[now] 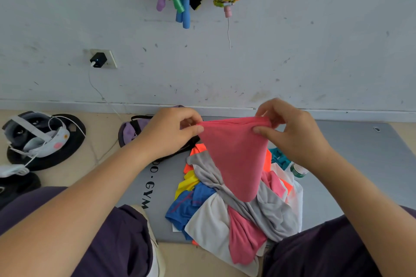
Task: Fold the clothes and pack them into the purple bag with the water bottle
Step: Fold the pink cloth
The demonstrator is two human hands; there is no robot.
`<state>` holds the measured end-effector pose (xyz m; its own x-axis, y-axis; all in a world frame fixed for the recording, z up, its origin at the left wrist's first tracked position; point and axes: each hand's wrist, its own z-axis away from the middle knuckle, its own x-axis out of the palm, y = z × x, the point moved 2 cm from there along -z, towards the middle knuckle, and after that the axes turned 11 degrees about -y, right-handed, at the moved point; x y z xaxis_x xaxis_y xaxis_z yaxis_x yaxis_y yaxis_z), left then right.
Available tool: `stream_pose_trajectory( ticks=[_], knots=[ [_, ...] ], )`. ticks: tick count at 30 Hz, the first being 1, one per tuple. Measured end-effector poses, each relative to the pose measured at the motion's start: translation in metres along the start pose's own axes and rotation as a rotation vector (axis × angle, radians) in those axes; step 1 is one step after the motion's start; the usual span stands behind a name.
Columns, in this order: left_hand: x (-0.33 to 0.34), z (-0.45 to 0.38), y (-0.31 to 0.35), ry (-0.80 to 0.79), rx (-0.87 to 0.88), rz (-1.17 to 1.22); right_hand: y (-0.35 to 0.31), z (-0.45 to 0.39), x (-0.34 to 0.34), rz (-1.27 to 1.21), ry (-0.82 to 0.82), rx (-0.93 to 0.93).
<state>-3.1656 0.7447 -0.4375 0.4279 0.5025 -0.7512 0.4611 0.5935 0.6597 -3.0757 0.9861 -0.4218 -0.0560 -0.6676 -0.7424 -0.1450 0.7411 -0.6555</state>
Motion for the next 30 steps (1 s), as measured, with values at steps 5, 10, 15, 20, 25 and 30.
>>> stream_pose_trajectory(
  ticks=[5, 10, 15, 20, 25, 30],
  knots=[
    [0.003, -0.004, 0.004, -0.096, -0.051, 0.227, 0.003, -0.001, -0.002, -0.072, -0.131, 0.104],
    [0.006, -0.003, 0.017, -0.009, -0.091, 0.75, -0.001, 0.004, 0.003, -0.653, -0.181, 0.111],
    [-0.006, 0.005, 0.025, -0.131, 0.042, 0.91, -0.007, 0.002, 0.004, -0.779, -0.014, 0.097],
    [0.012, 0.009, 0.024, -0.306, -0.067, 0.747, 0.001, -0.001, 0.007, -0.969, 0.021, 0.162],
    [0.006, 0.004, 0.018, -0.134, -0.04, 0.925, -0.002, 0.0, 0.022, -1.019, -0.291, 0.168],
    [0.004, 0.001, 0.015, -0.017, -0.103, 0.829, 0.0, -0.001, 0.018, -0.931, -0.127, 0.18]
  ],
)
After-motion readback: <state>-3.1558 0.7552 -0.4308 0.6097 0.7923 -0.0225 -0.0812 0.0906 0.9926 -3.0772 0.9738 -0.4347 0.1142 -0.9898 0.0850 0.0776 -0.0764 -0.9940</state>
